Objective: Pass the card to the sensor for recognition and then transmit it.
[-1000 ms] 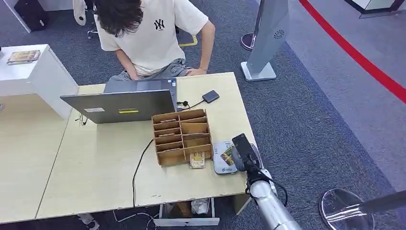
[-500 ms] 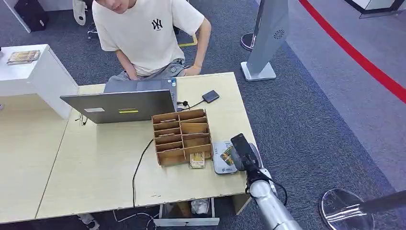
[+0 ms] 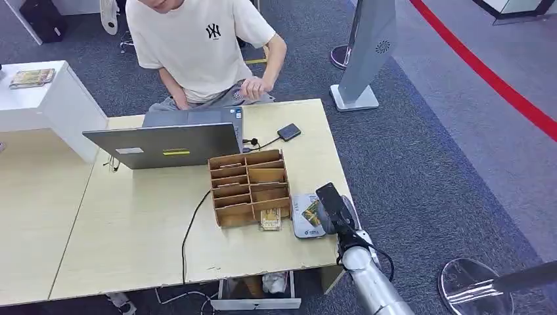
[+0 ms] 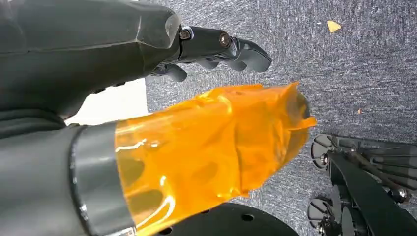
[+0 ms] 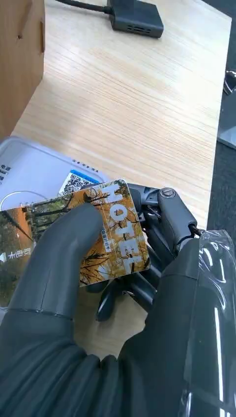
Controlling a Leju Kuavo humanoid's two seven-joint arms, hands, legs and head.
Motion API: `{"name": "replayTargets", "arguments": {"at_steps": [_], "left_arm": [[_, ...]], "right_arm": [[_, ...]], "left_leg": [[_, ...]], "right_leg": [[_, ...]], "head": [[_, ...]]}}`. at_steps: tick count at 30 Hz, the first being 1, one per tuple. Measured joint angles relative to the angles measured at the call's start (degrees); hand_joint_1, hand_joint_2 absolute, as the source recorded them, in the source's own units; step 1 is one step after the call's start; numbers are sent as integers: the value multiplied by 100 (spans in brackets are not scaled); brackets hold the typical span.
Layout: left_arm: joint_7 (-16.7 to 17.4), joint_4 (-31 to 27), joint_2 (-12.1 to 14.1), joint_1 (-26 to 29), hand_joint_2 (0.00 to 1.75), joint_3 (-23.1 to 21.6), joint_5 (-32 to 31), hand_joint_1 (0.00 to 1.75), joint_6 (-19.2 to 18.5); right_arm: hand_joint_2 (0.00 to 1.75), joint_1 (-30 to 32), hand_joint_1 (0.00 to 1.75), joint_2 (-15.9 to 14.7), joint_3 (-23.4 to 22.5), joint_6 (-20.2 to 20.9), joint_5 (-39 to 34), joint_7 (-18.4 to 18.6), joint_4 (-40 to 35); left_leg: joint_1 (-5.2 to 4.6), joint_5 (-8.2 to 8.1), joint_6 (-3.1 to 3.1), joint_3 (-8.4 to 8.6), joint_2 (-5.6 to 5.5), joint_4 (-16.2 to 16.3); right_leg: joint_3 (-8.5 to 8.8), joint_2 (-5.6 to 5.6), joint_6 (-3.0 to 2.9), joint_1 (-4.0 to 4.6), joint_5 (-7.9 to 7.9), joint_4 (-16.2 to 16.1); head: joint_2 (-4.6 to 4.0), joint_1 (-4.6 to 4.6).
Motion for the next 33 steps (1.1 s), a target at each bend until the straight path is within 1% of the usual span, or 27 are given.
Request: {"name": "replayTargets", "arguments": {"at_steps": [33], "left_arm": [[33, -18, -13, 2, 0, 0, 9, 0, -33]], "right_arm": [[175, -5, 175, 37, -2, 37, 74, 33, -2]], "left_leg": [[0, 0, 0, 1, 0, 0]], "right_leg": [[0, 1, 0, 0, 0, 0]], "head": [[0, 0]]}}
